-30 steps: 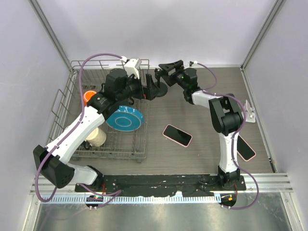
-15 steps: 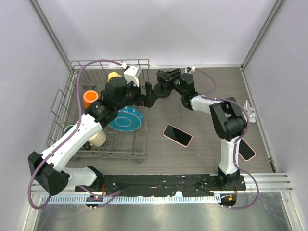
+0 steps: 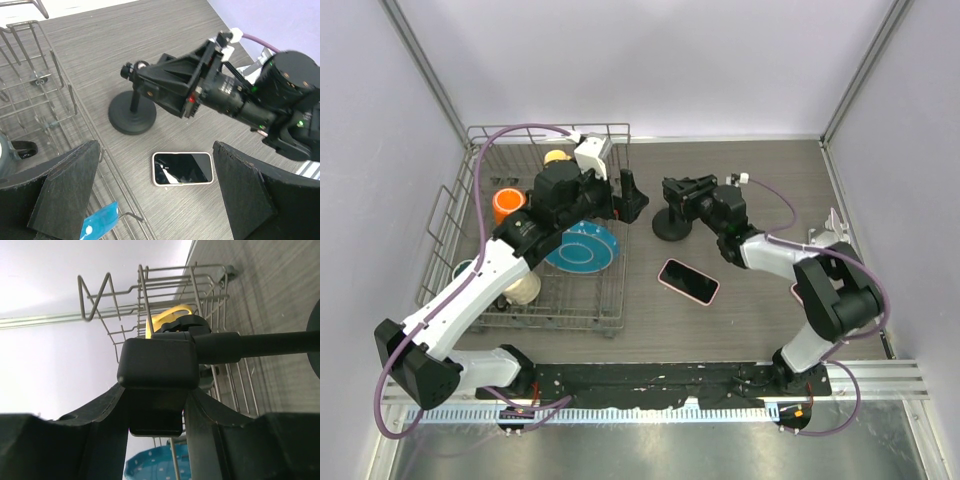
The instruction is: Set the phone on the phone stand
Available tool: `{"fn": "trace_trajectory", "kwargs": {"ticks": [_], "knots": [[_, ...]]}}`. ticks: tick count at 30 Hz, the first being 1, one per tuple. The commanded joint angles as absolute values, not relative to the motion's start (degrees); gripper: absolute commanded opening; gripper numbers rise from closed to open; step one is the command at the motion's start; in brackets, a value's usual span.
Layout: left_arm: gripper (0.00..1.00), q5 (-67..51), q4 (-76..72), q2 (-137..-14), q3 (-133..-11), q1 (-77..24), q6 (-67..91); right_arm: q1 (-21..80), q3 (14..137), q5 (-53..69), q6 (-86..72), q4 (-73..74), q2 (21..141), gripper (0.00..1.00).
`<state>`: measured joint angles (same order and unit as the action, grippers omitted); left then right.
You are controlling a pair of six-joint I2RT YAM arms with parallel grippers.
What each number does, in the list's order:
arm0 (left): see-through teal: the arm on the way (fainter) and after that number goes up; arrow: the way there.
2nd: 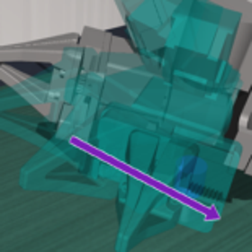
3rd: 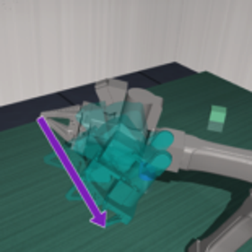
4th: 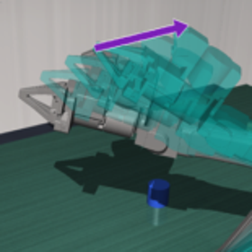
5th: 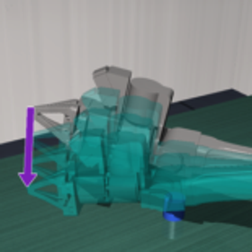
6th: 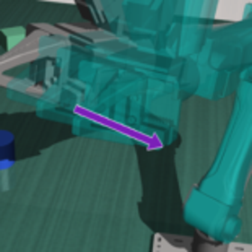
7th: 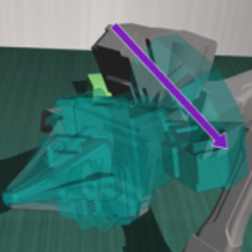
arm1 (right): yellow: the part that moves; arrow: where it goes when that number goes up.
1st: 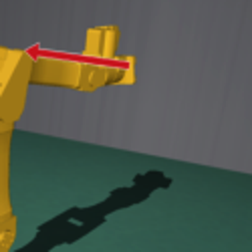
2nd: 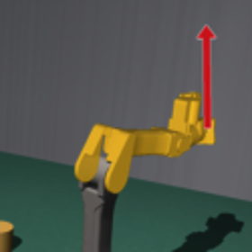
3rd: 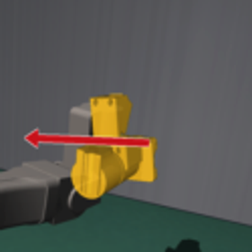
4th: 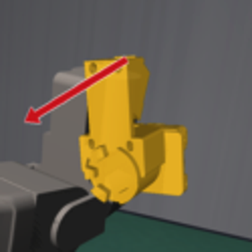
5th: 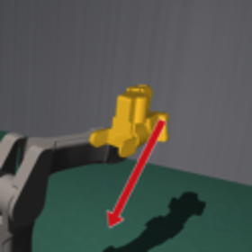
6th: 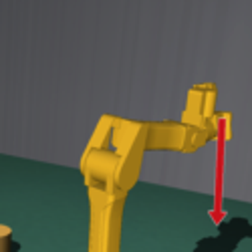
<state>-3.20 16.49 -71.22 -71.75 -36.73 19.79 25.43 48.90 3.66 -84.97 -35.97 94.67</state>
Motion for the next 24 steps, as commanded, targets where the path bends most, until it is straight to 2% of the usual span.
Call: {"fn": "trace_trajectory", "kwargs": {"ticks": [1, 7, 10, 24], "knots": [[1.0, -4.57, 13.53, -69.79, -71.45, -37.09, 20.74, 27.33, 44.57, -3.6, -87.01, -44.56, 87.1, 0.07], [1.0, -4.83, 13.27, -69.61, -71.37, -37.71, 20.83, 28.38, 39.04, -6.58, -86.75, -50.0, 86.13, 0.06], [1.0, -5.01, 13.45, -70.05, -71.45, -37.71, 21.09, 29.09, 34.46, -9.83, -84.82, -55.98, 86.57, 0.0], [1.0, -5.1, 13.1, -70.4, -71.02, -38.58, 21.18, 30.76, 31.55, -16.69, -75.5, -48.78, 85.78, 0.01]]}}
